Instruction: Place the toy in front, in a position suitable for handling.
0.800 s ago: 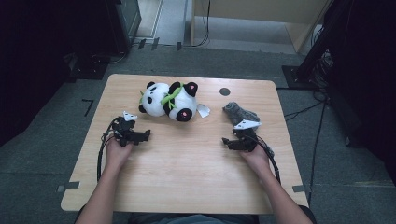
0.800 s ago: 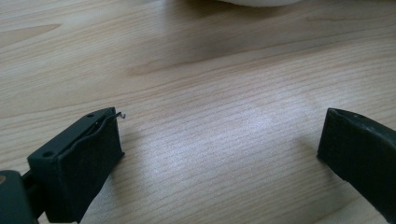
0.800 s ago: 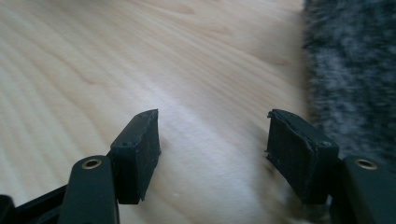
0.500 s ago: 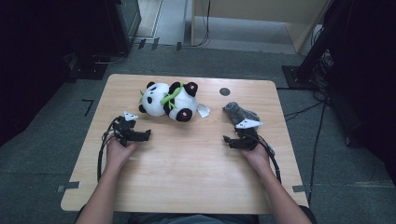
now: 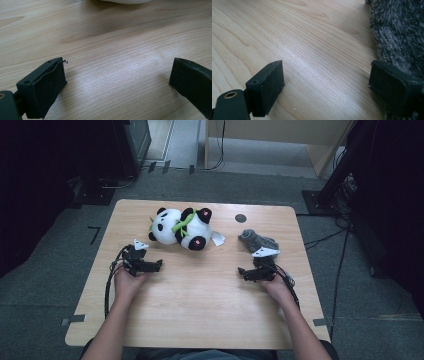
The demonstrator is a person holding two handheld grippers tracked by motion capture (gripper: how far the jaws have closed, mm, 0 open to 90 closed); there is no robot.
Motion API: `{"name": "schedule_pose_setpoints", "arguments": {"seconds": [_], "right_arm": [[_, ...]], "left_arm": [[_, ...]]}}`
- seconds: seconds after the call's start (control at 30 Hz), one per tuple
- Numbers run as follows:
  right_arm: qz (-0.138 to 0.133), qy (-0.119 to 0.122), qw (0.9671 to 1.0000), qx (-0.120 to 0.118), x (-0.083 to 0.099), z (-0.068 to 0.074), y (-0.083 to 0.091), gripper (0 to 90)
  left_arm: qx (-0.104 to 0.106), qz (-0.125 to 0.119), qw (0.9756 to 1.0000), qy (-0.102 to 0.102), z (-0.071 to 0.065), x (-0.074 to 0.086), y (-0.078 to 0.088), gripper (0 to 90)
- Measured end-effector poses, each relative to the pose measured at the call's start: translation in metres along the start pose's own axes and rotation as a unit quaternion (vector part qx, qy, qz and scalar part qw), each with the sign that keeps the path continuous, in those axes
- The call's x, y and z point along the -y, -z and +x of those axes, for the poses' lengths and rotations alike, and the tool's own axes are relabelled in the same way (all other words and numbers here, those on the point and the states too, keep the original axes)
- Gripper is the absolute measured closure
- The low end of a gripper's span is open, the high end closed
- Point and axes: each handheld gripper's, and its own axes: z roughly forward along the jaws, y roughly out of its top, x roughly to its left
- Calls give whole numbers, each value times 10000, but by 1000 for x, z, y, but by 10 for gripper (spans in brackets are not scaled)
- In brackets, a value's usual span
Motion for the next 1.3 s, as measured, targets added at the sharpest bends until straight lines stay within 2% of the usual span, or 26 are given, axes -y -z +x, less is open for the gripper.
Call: {"name": "schedule_pose_setpoints", "arguments": {"seconds": [0.07,0.1,0.13,0.17,0.2,0.23,0.57,0.77,0.93,0.97,1.0,1.07,1.3], "right_arm": [[3,-34,10000,42,0,1,0,113],[3,-34,10000,42,0,1,0,113],[9,-58,10000,63,0,1,0,109],[10,-69,9999,80,0,1,0,109],[9,-75,9999,87,0,1,0,109],[8,-79,9999,99,0,1,0,109],[12,-137,9998,156,0,3,0,103],[10,-133,9998,155,0,3,0,103],[9,-131,9998,155,0,3,0,103],[9,-130,9998,155,0,3,0,103],[9,-130,9998,155,0,3,0,103],[11,-133,9998,156,0,3,0,103],[10,-131,9998,156,0,3,0,103]], "left_arm": [[-15,-29,10000,-7,0,0,1,11],[-15,-29,10000,-7,0,0,1,49],[1,-108,9999,4,0,1,3,49],[-11,-187,9998,9,0,2,5,155],[-12,-209,9998,17,0,3,6,201],[-12,-214,9998,13,0,3,6,209],[94,-128,9998,-81,0,0,7,260],[490,-111,9987,2,-1,-5,12,261],[672,-315,9972,-15,-6,-14,22,263],[719,-396,9966,-8,-7,-17,26,272],[743,-447,9962,0,-8,-19,28,335],[770,-585,9953,-45,-12,-26,33,336],[861,-465,9951,-152,-17,-38,36,319]]}}
